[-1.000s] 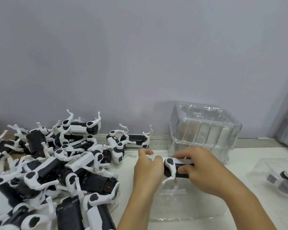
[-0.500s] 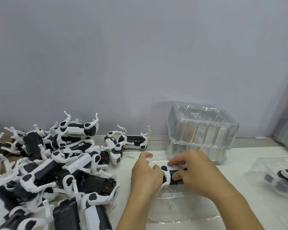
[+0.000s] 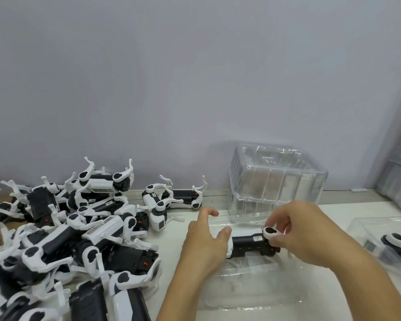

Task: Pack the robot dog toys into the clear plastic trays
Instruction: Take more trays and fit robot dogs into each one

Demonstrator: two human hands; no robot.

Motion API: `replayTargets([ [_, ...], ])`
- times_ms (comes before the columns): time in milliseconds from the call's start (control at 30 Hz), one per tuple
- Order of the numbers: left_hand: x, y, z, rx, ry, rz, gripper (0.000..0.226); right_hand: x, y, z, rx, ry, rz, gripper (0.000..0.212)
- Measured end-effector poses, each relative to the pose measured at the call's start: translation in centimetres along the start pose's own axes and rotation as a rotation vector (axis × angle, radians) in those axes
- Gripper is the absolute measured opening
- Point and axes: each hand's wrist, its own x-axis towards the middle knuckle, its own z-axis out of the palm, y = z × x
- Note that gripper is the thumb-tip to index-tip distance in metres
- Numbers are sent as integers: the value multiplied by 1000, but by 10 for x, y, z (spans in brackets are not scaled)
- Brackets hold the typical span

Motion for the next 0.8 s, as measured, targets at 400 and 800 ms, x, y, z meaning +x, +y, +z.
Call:
replayTargets([
  [400, 0, 1, 5, 76, 59, 93, 17, 7, 5, 17, 127, 112, 23, 22],
  [800, 1, 10, 7, -299, 175, -67, 7, 6, -31, 42, 176, -1, -207, 16],
])
